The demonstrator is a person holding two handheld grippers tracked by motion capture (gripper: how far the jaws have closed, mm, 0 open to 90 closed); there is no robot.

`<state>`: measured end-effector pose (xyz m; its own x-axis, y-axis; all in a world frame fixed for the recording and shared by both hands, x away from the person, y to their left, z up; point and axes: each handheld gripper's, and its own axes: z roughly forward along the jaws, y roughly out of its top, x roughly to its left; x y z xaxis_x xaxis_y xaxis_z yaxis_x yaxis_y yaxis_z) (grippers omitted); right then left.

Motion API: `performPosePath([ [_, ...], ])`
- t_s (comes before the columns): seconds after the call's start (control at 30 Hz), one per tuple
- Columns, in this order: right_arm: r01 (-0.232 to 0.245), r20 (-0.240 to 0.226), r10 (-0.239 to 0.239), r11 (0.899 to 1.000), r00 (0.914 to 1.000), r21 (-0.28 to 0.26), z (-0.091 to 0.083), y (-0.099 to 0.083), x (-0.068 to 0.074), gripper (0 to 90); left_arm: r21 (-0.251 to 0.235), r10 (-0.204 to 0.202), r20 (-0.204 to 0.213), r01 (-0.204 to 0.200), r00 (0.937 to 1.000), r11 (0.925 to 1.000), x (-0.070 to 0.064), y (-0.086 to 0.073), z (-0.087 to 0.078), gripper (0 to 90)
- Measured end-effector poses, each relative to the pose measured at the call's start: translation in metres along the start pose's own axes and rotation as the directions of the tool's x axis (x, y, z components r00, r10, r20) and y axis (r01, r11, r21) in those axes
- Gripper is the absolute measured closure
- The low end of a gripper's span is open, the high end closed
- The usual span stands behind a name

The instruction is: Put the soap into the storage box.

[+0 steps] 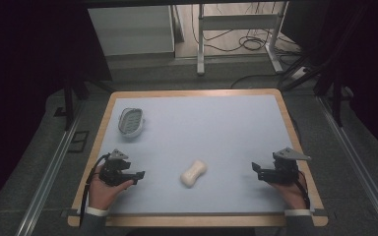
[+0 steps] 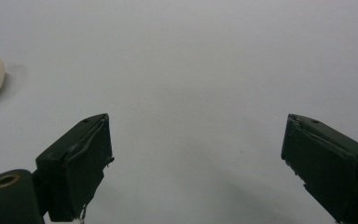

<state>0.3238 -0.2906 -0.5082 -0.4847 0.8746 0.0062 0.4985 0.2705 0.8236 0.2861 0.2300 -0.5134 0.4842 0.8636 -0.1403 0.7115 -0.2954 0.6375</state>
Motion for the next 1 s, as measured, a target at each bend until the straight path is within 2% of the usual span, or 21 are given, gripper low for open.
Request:
performPosePath([
  [0.17, 0.006, -0.011, -0.006, 1.0, 0.9999, -0.002, -0.001, 0.0, -0.004, 8.3, 0.002, 0.009, -0.001, -0.009, 1.0, 1.0, -0.003, -0.001, 0.0, 28.5],
  [0.27, 0.023, 0.001, -0.023, 1.0, 0.9997, -0.002, -0.001, 0.002, -0.004, 8.6, 0.008, 0.016, -0.003, -0.016, 0.9999, 0.9998, -0.004, -0.002, 0.001, 28.3],
  [0.3, 0.003, -0.011, -0.003, 1.0, 0.9999, -0.01, -0.002, 0.003, -0.005, 8.8, 0.011, 0.021, -0.002, -0.021, 0.9998, 0.9997, -0.005, -0.002, 0.001, 28.3],
  [0.53, 0.006, -0.013, -0.006, 1.0, 0.9999, -0.002, -0.005, 0.002, -0.002, 9.0, 0.0, 0.037, 0.004, -0.037, 0.9993, 0.9993, -0.012, 0.001, -0.007, 29.2],
  [0.67, 0.015, -0.019, -0.015, 1.0, 0.9997, -0.002, -0.005, 0.0, -0.002, 9.0, 0.002, 0.061, -0.004, -0.061, 0.9981, 0.9981, -0.02, 0.007, -0.012, 29.2],
  [0.8, 0.021, -0.018, -0.021, 1.0, 0.9996, -0.001, -0.005, -0.001, -0.002, 9.0, 0.003, 0.06, 0.004, -0.06, 0.9982, 0.9982, -0.022, 0.013, -0.012, 29.1],
  [1.0, 0.003, -0.01, -0.003, 1.0, 0.9999, 0.002, -0.007, -0.004, -0.005, 9.2, 0.026, 0.072, 0.017, -0.073, 0.9972, 0.997, -0.025, 0.02, -0.011, 28.6],
])
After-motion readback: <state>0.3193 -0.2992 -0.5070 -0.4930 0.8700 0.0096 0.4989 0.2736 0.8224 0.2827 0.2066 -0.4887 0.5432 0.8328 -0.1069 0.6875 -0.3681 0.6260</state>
